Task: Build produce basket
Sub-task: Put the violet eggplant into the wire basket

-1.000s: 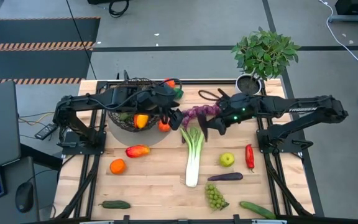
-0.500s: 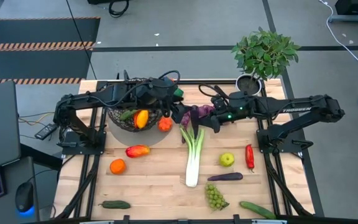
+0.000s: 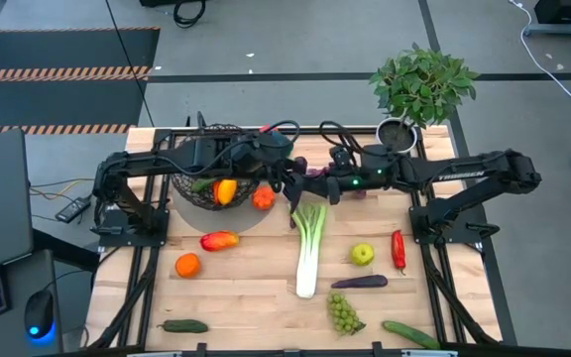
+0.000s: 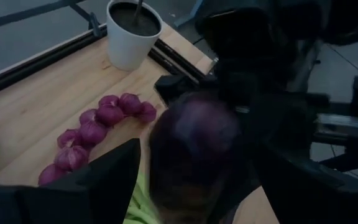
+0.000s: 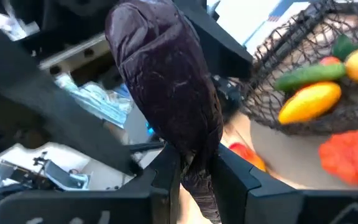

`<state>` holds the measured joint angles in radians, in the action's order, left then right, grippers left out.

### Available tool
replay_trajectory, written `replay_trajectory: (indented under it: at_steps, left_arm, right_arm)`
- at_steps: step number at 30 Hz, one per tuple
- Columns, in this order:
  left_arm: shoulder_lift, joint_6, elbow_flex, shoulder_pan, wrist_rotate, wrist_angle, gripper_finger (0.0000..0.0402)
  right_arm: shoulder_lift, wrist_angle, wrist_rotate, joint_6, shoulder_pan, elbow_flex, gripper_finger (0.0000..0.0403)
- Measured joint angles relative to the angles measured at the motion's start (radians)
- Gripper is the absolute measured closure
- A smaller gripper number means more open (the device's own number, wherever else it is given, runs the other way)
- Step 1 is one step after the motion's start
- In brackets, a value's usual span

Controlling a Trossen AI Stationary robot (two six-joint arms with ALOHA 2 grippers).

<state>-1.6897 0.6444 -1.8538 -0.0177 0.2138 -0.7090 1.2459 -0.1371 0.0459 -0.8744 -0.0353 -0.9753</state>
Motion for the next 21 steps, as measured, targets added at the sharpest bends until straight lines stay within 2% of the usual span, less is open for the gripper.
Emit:
replay_trajectory:
  at_steps: [5,10,17,21]
  left_arm:
    - [-0.001,-0.002,0.0,0.0,-0.002,-0.013,0.0101]
    - [0.0,-0.016,0.001,-0.004,-0.001,-0.031,0.0154]
    - [0.002,-0.077,0.001,-0.011,-0.001,-0.113,0.0259]
    - [0.006,-0.113,0.003,-0.028,-0.001,-0.222,0.0268]
  right_arm:
    - [0.021,-0.009,0.029,-0.025,0.002,0.0,0.0323]
    - [0.022,-0.013,0.021,-0.024,0.003,-0.001,0.031]
    - [0.022,-0.011,-0.009,-0.021,0.001,-0.001,0.0256]
    - [0.019,0.021,-0.009,-0.024,0.001,-0.002,0.0218]
